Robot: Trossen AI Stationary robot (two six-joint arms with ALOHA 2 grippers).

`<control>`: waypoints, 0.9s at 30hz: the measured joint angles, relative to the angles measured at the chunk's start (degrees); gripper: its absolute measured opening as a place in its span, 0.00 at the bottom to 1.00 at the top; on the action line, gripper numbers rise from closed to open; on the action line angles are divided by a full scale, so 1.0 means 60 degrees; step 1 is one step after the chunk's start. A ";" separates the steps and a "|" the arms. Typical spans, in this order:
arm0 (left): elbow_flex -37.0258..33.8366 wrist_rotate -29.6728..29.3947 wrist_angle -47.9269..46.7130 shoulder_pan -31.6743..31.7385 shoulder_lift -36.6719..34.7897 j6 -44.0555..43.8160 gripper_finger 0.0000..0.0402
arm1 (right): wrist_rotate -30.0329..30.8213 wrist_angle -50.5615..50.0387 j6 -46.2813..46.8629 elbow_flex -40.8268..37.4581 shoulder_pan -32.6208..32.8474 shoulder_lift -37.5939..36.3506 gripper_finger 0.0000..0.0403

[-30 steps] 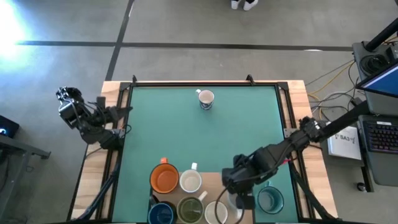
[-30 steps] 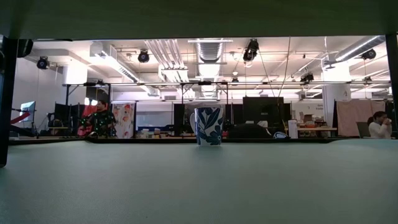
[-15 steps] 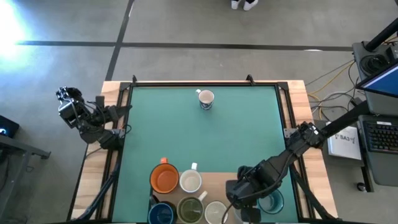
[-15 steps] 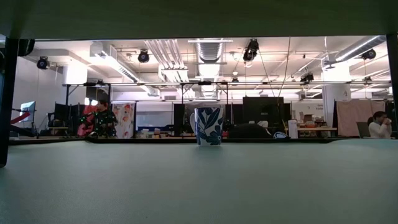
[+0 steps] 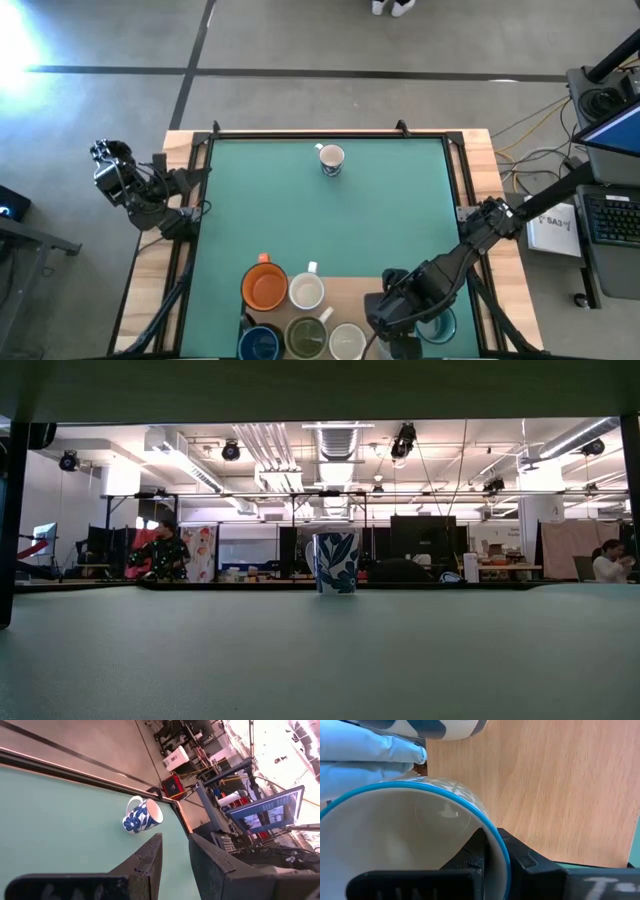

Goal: Place coffee mugs
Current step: Put the green patterned mug on the shelf

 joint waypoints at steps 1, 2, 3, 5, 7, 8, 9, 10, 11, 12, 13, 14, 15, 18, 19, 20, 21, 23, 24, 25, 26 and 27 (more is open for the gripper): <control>0.0000 0.0000 0.0000 0.0000 0.0001 0.0004 0.20 | 0.0017 0.0000 0.0000 0.0000 0.0000 -0.0003 0.06; 0.0000 0.0000 0.0000 0.0000 0.0004 0.0020 0.20 | 0.0020 0.0000 0.0000 0.0000 0.0000 -0.0006 0.06; 0.0000 0.0000 0.0000 0.0000 0.0004 0.0037 0.20 | 0.0024 -0.0004 0.0000 0.0000 0.0000 -0.0015 0.06; 0.0000 0.0000 0.0004 0.0000 0.0004 0.0066 0.20 | 0.0128 -0.0039 0.0000 0.0043 0.0000 -0.0039 0.06; 0.0000 0.0000 0.0010 0.0000 0.0007 0.0066 0.20 | 0.0348 -0.0080 -0.0001 0.0161 0.0000 -0.0039 0.06; 0.0000 0.0000 0.0015 0.0000 0.0007 0.0066 0.20 | 0.0408 -0.0072 0.0015 0.0222 -0.0001 -0.0039 0.06; 0.0000 0.0000 0.0018 0.0000 0.0007 0.0066 0.20 | 0.0411 -0.0048 0.0048 0.0286 -0.0004 -0.0039 0.06; 0.0000 0.0000 0.0021 0.0000 0.0007 0.0066 0.20 | 0.0432 -0.0025 0.0069 0.0339 -0.0007 -0.0039 0.06; 0.0000 -0.0001 0.0025 0.0000 0.0007 0.0066 0.20 | 0.0493 -0.0015 0.0079 0.0385 -0.0007 -0.0042 0.06; 0.0000 0.0000 0.0029 0.0000 0.0007 0.0066 0.20 | 0.0531 -0.0004 0.0102 0.0410 -0.0001 -0.0046 0.06; 0.0000 0.0000 0.0031 0.0000 0.0007 0.0066 0.20 | 0.0527 0.0006 0.0155 0.0415 0.0018 -0.0046 0.06; 0.0000 0.0000 0.0033 0.0000 0.0007 0.0066 0.20 | 0.0540 0.0007 0.0181 0.0415 0.0040 -0.0042 0.06; 0.0000 0.0000 0.0036 0.0000 0.0007 0.0066 0.20 | 0.0556 0.0007 0.0178 0.0415 0.0044 -0.0013 0.06; 0.0000 -0.0004 0.0073 0.0000 0.0007 0.0066 0.20 | 0.0556 0.0017 0.0148 0.0391 0.0081 0.0024 0.06; 0.0000 0.0000 0.0073 0.0000 0.0007 0.0068 0.20 | 0.0555 0.0018 0.0118 0.0382 0.0085 0.0071 0.06; 0.0000 -0.0003 0.0073 0.0000 0.0007 0.0066 0.20 | 0.0553 0.0017 0.0105 0.0382 0.0087 0.0116 0.06; 0.0000 0.0000 0.0073 0.0000 0.0007 0.0066 0.20 | 0.0559 0.0016 0.0093 0.0382 0.0087 0.0145 0.06; 0.0000 0.0000 0.0073 0.0000 0.0007 0.0069 0.20 | 0.0566 0.0059 0.0068 0.0382 0.0084 0.0150 0.06; 0.0000 -0.0002 0.0073 0.0000 0.0007 0.0069 0.20 | 0.0589 0.0032 0.0054 0.0382 0.0084 0.0150 0.06; 0.0000 0.0000 0.0073 0.0000 0.0007 0.0069 0.20 | 0.0585 0.0041 0.0028 0.0382 0.0084 0.0150 0.06; 0.0000 0.0000 0.0073 0.0000 0.0007 0.0069 0.20 | 0.0599 0.0064 0.0023 0.0381 0.0084 0.0150 0.06; 0.0000 -0.0001 0.0073 0.0000 0.0007 0.0069 0.20 | 0.0656 0.0075 0.0014 0.0384 0.0084 0.0150 0.06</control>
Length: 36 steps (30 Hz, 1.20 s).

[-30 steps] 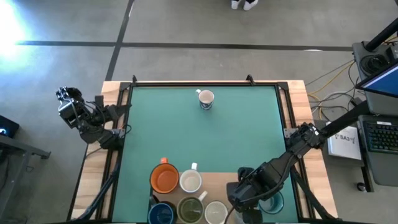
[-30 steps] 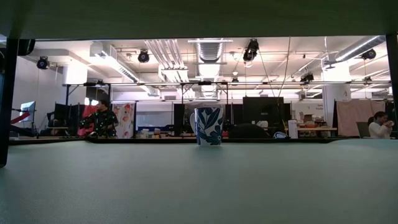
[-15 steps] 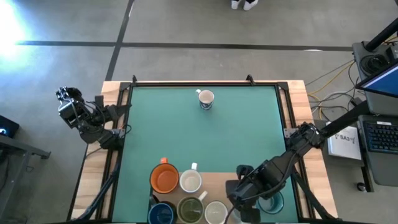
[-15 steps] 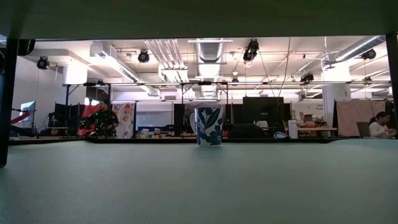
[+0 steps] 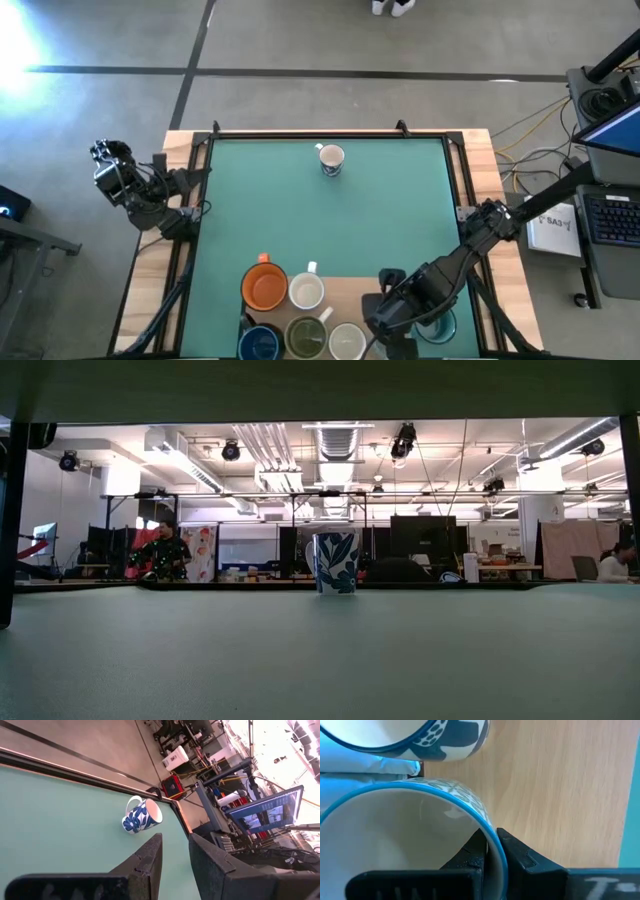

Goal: Place coffee mugs
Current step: Put the green patterned mug on the shelf

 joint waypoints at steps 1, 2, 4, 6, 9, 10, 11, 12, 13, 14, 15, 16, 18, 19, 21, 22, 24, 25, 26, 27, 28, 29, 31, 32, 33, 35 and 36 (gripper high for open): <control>0.0000 0.0001 0.0005 0.0000 0.0002 0.0000 0.20 | 0.0080 -0.0036 -0.0007 0.0030 0.0000 0.0000 0.07; 0.0000 0.0001 0.0007 0.0000 0.0004 0.0000 0.20 | 0.0118 -0.0042 -0.0007 0.0075 0.0004 0.0000 0.08; 0.0000 0.0001 0.0019 0.0000 0.0004 0.0000 0.20 | 0.0126 -0.0042 -0.0015 0.0171 0.0000 0.0000 0.11; 0.0000 0.0001 0.0032 0.0000 0.0004 0.0000 0.20 | 0.0129 -0.0011 -0.0009 0.0203 0.0000 0.0000 0.13; -0.0004 0.0008 0.0080 0.0000 0.0004 0.0000 0.20 | 0.0083 0.0000 0.0033 0.0206 0.0009 0.0000 0.16; -0.0004 0.0029 0.0080 0.0000 0.0004 0.0000 0.20 | 0.0039 0.0048 0.0033 0.0206 0.0022 0.0000 0.17; -0.0004 0.0049 0.0080 0.0000 0.0004 0.0000 0.20 | -0.0054 0.0131 0.0030 0.0206 0.0022 0.0000 0.18; -0.0004 0.0049 0.0080 0.0000 0.0004 0.0000 0.20 | -0.0147 0.0233 0.0023 0.0206 0.0025 0.0000 0.18; -0.0004 0.0049 0.0080 0.0000 0.0004 0.0000 0.20 | -0.0186 0.0323 0.0019 0.0206 0.0034 0.0000 0.18; -0.0004 0.0049 0.0080 0.0000 0.0004 0.0000 0.20 | -0.0203 0.0374 0.0015 0.0206 0.0040 0.0000 0.18; -0.0004 0.0052 0.0080 0.0000 0.0004 0.0000 0.20 | -0.0211 0.0408 0.0015 0.0206 0.0040 0.0000 0.18; -0.0004 0.0052 0.0080 0.0000 0.0004 0.0000 0.20 | -0.0213 0.0445 0.0015 0.0206 0.0041 0.0000 0.18; -0.0004 0.0054 0.0076 0.0000 0.0004 0.0000 0.20 | -0.0217 0.0468 0.0012 0.0206 0.0044 0.0000 0.18; -0.0004 0.0056 0.0077 0.0000 0.0004 0.0000 0.20 | -0.0217 0.0461 0.0010 0.0206 0.0040 0.0000 0.17; -0.0004 0.0059 0.0076 0.0000 0.0004 0.0000 0.20 | -0.0213 0.0440 0.0002 0.0206 0.0040 0.0000 0.17; -0.0004 0.0060 0.0076 0.0000 0.0004 0.0000 0.20 | -0.0213 0.0412 -0.0002 0.0206 0.0040 0.0000 0.17; -0.0007 0.0060 0.0076 0.0000 0.0004 0.0000 0.20 | -0.0213 0.0365 -0.0019 0.0206 0.0040 -0.0006 0.18; -0.0007 0.0061 0.0076 0.0000 0.0004 0.0000 0.20 | -0.0213 0.0345 -0.0041 0.0206 0.0040 -0.0024 0.18; -0.0007 0.0063 0.0079 0.0000 0.0004 0.0000 0.20 | -0.0210 0.0340 -0.0058 0.0206 0.0040 -0.0050 0.18; -0.0007 0.0063 0.0078 0.0000 0.0004 -0.0001 0.20 | -0.0211 0.0343 -0.0058 0.0207 0.0040 -0.0075 0.19; -0.0007 0.0065 0.0076 0.0000 0.0004 0.0000 0.20 | -0.0210 0.0315 -0.0061 0.0238 0.0040 -0.0103 0.19; -0.0007 0.0067 0.0078 0.0000 0.0004 0.0000 0.20 | -0.0213 0.0289 -0.0065 0.0297 0.0040 -0.0124 0.19; -0.0007 0.0070 0.0077 0.0000 0.0004 0.0000 0.20 | -0.0213 0.0321 -0.0067 0.0450 0.0040 -0.0135 0.20; -0.0007 0.0071 0.0076 0.0000 0.0004 0.0000 0.20 | -0.0211 0.0318 -0.0074 0.0540 0.0040 -0.0135 0.20; -0.0007 0.0074 0.0076 0.0000 0.0004 0.0000 0.20 | -0.0209 0.0312 -0.0076 0.0643 0.0038 -0.0135 0.20; -0.0007 0.0074 0.0076 0.0000 0.0000 0.0000 0.20 | -0.0209 0.0315 -0.0083 0.0863 0.0036 -0.0140 0.20; -0.0007 0.0078 0.0076 0.0000 0.0000 -0.0001 0.20 | -0.0209 0.0309 -0.0083 0.0960 0.0036 -0.0150 0.20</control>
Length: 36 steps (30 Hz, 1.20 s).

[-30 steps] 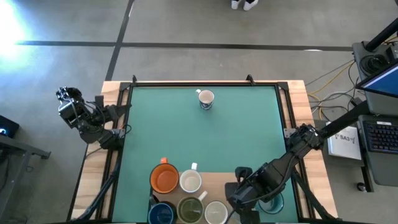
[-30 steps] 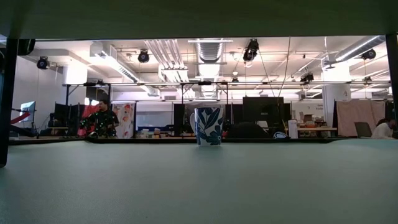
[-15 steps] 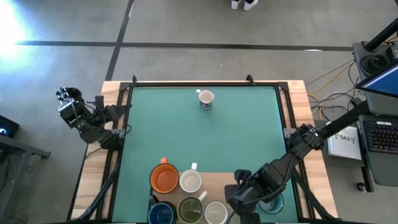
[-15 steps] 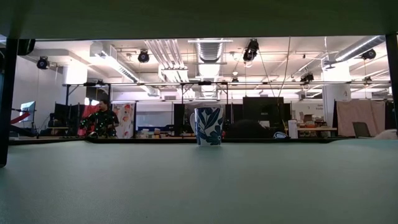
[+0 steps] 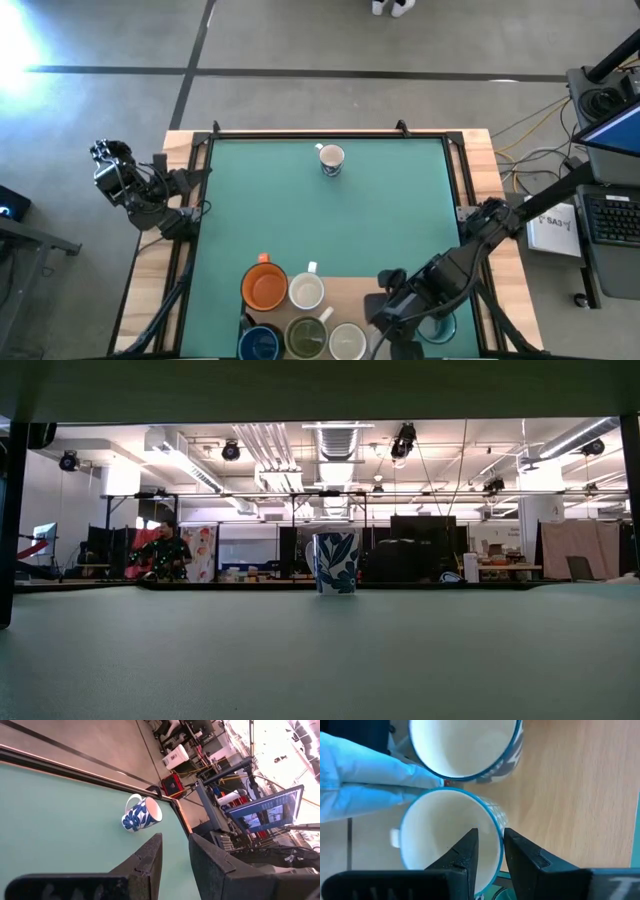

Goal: Place coffee mugs
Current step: Put the green patterned mug on the shelf, then put the light blue mug on the shelf

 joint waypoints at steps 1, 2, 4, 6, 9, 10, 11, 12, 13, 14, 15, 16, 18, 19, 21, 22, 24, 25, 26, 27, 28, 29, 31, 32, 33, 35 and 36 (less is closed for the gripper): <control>0.0000 0.0000 0.0000 0.0000 0.0000 0.0001 0.20 | 0.0000 -0.0022 -0.0003 0.0097 0.0000 -0.0007 0.20; 0.0000 0.0000 0.0000 0.0000 0.0000 0.0001 0.20 | 0.0004 -0.0070 -0.0003 0.0200 -0.0006 -0.0011 0.20; 0.0000 0.0004 0.0000 0.0000 0.0000 -0.0002 0.20 | 0.0062 -0.0199 -0.0007 0.0388 -0.0004 -0.0030 0.20; 0.0000 0.0000 0.0000 0.0000 0.0000 0.0001 0.20 | 0.0073 -0.0246 -0.0011 0.0529 -0.0004 -0.0055 0.20; 0.0000 0.0004 0.0000 0.0000 -0.0006 0.0001 0.20 | 0.0082 -0.0313 -0.0021 0.0699 -0.0022 -0.0073 0.20; 0.0000 0.0004 0.0000 0.0000 -0.0007 -0.0001 0.20 | 0.0113 -0.0412 -0.0036 0.0743 -0.0022 -0.0076 0.20; 0.0000 0.0004 0.0000 0.0000 -0.0007 0.0001 0.20 | 0.0243 -0.0592 -0.0060 0.0777 -0.0022 -0.0080 0.20; 0.0000 0.0004 0.0000 0.0000 -0.0011 0.0001 0.20 | 0.0390 -0.0831 -0.0073 0.0799 -0.0023 -0.0088 0.20; 0.0000 0.0004 0.0000 0.0000 -0.0011 -0.0002 0.20 | 0.0514 -0.1091 -0.0072 0.0802 -0.0035 -0.0116 0.20; 0.0000 0.0004 0.0000 -0.0002 -0.0011 0.0001 0.20 | 0.0588 -0.1380 -0.0059 0.0802 -0.0044 -0.0152 0.20; 0.0000 0.0004 0.0000 0.0000 -0.0014 0.0001 0.20 | 0.0622 -0.1686 -0.0008 0.0802 -0.0047 -0.0192 0.20; 0.0000 0.0004 0.0000 0.0000 -0.0015 0.0001 0.20 | 0.0680 -0.1973 0.0080 0.0802 -0.0054 -0.0230 0.20; 0.0000 0.0004 0.0000 0.0000 -0.0015 0.0001 0.20 | 0.0829 -0.2301 0.0250 0.0802 -0.0066 -0.0279 0.20; 0.0000 0.0004 0.0000 0.0000 -0.0015 0.0000 0.20 | 0.0833 -0.2265 0.0269 0.0802 -0.0066 -0.0313 0.20; -0.0001 0.0004 0.0000 0.0000 -0.0015 0.0000 0.20 | 0.0834 -0.2238 0.0337 0.0802 -0.0066 -0.0395 0.20; 0.0000 0.0004 0.0000 0.0000 -0.0018 0.0001 0.20 | 0.0846 -0.2252 0.0433 0.0802 -0.0086 -0.0443 0.20; -0.0004 0.0007 0.0000 -0.0001 -0.0018 0.0000 0.20 | 0.0901 -0.2250 0.0598 0.0783 -0.0136 -0.0547 0.20; -0.0004 0.0007 0.0000 -0.0001 -0.0018 0.0001 0.20 | 0.0943 -0.2259 0.0623 0.0749 -0.0148 -0.0600 0.20; -0.0004 0.0007 0.0000 -0.0001 -0.0018 0.0001 0.20 | 0.1049 -0.2287 0.0644 0.0743 -0.0189 -0.0648 0.20; -0.0004 0.0007 -0.0003 -0.0003 -0.0018 0.0001 0.20 | 0.1126 -0.2258 0.0641 0.0735 -0.0233 -0.0692 0.20; -0.0004 0.0007 -0.0004 0.0000 -0.0018 0.0001 0.20 | 0.1183 -0.2245 0.0641 0.0697 -0.0283 -0.0763 0.20; -0.0004 0.0007 -0.0004 -0.0003 -0.0018 0.0001 0.20 | 0.1230 -0.2264 0.0650 0.0625 -0.0317 -0.0872 0.20; -0.0004 0.0005 -0.0004 0.0000 -0.0018 0.0001 0.20 | 0.1307 -0.2262 0.0659 0.0434 -0.0414 -0.1059 0.20; -0.0004 0.0007 -0.0004 0.0000 -0.0018 0.0005 0.20 | 0.1330 -0.2265 0.0647 0.0294 -0.0458 -0.1160 0.20; -0.0004 0.0007 -0.0004 -0.0002 -0.0018 0.0027 0.20 | 0.1332 -0.2261 0.0635 0.0129 -0.0490 -0.1256 0.20; -0.0004 0.0007 -0.0004 0.0000 -0.0018 0.0069 0.20 | 0.1333 -0.2262 0.0594 -0.0257 -0.0567 -0.1423 0.20; -0.0004 0.0007 -0.0004 0.0000 -0.0018 0.0075 0.20 | 0.1337 -0.2245 0.0590 -0.0514 -0.0590 -0.1548 0.20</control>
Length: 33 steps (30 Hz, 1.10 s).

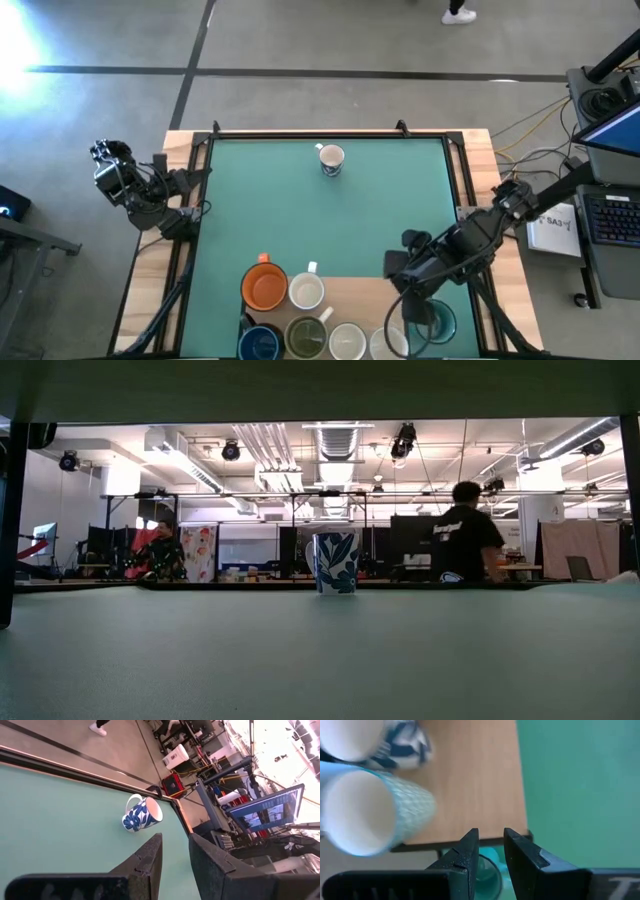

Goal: Place coffee mugs
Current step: Put the light blue mug on the shelf

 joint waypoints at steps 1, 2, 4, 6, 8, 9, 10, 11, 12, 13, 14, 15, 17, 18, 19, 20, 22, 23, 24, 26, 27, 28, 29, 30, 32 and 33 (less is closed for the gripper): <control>0.0000 0.0000 -0.0001 0.0000 0.0000 0.0031 0.20 | 0.0000 -0.0006 0.0025 -0.0300 -0.0003 -0.0148 0.20; 0.0000 0.0000 -0.0004 0.0000 0.0000 0.0074 0.20 | 0.0000 -0.0021 0.0095 -0.0616 -0.0025 -0.0300 0.20; 0.0000 0.0000 -0.0004 -0.0002 -0.0017 0.0188 0.20 | -0.0028 -0.0017 0.0378 -0.1333 -0.0041 -0.0621 0.20; 0.0000 0.0000 -0.0007 0.0000 -0.0051 0.0279 0.20 | -0.0333 -0.0027 0.0887 -0.2115 -0.0037 -0.0947 0.20; 0.0000 0.0000 -0.0005 0.0000 -0.0055 0.0310 0.20 | -0.0580 -0.0019 0.1478 -0.2842 -0.0028 -0.1298 0.20; 0.0000 0.0001 -0.0007 -0.0003 -0.0055 0.0375 0.20 | -0.0616 -0.0023 0.1855 -0.3176 0.0013 -0.1484 0.20; 0.0000 0.0019 -0.0007 0.0000 -0.0055 0.0455 0.20 | -0.0638 -0.0016 0.2234 -0.3494 0.0055 -0.1665 0.20; 0.0000 0.0110 -0.0007 0.0000 -0.0055 0.0546 0.20 | -0.0646 0.0017 0.2607 -0.3789 0.0104 -0.1834 0.20; 0.0000 0.0265 -0.0011 -0.0003 -0.0066 0.0642 0.20 | -0.0659 0.0096 0.2944 -0.4106 0.0166 -0.1984 0.20; 0.0000 0.0425 -0.0005 -0.0003 -0.0073 0.0783 0.20 | -0.0664 0.0186 0.3246 -0.4409 0.0245 -0.2097 0.20; 0.0000 0.0591 -0.0010 0.0000 -0.0080 0.0894 0.20 | -0.0723 0.0306 0.3451 -0.4720 0.0319 -0.2215 0.20; 0.0000 0.0759 -0.0010 0.0000 -0.0080 0.0984 0.20 | -0.0793 0.0498 0.3613 -0.5026 0.0386 -0.2311 0.20; 0.0000 0.0956 -0.0004 -0.0002 -0.0080 0.1127 0.20 | -0.0984 0.0957 0.3921 -0.5606 0.0470 -0.2508 0.20; 0.0000 0.0980 -0.0007 -0.0002 -0.0080 0.1211 0.20 | -0.1137 0.1256 0.3991 -0.5903 0.0481 -0.2595 0.20; 0.0000 0.0980 -0.0005 -0.0001 -0.0082 0.1266 0.20 | -0.1296 0.1598 0.4030 -0.6174 0.0484 -0.2653 0.20; 0.0000 0.0987 -0.0007 -0.0001 -0.0084 0.1283 0.20 | -0.1444 0.2016 0.4071 -0.6488 0.0488 -0.2698 0.21; 0.0000 0.0988 -0.0007 0.0000 -0.0087 0.1389 0.20 | -0.1636 0.2554 0.3993 -0.7003 0.0535 -0.2725 0.22; 0.0000 0.0991 -0.0004 -0.0001 -0.0091 0.1479 0.20 | -0.1741 0.2666 0.3928 -0.7253 0.0546 -0.2725 0.24; 0.0000 0.0991 -0.0004 -0.0001 -0.0098 0.1552 0.20 | -0.1830 0.2685 0.3893 -0.7467 0.0568 -0.2731 0.25; 0.0000 0.0991 -0.0007 0.0000 -0.0142 0.1657 0.20 | -0.2017 0.2693 0.3905 -0.7901 0.0575 -0.2750 0.28; 0.0000 0.0993 -0.0004 -0.0001 -0.0171 0.1711 0.20 | -0.2094 0.2710 0.3900 -0.8089 0.0579 -0.2754 0.30; 0.0000 0.0998 -0.0004 -0.0001 -0.0203 0.1741 0.20 | -0.2091 0.2770 0.3836 -0.8253 0.0593 -0.2757 0.31; 0.0000 0.0998 -0.0004 -0.0001 -0.0237 0.1751 0.20 | -0.2091 0.2897 0.3732 -0.8402 0.0632 -0.2760 0.33; 0.0000 0.0998 -0.0006 -0.0001 -0.0280 0.1754 0.20 | -0.2088 0.3049 0.3574 -0.8533 0.0675 -0.2773 0.34; 0.0000 0.0995 -0.0007 0.0000 -0.0379 0.1754 0.20 | -0.2098 0.3440 0.3152 -0.8767 0.0786 -0.2783 0.35; 0.0000 0.0998 -0.0007 -0.0003 -0.0430 0.1754 0.20 | -0.2102 0.3639 0.2940 -0.8854 0.0830 -0.2783 0.36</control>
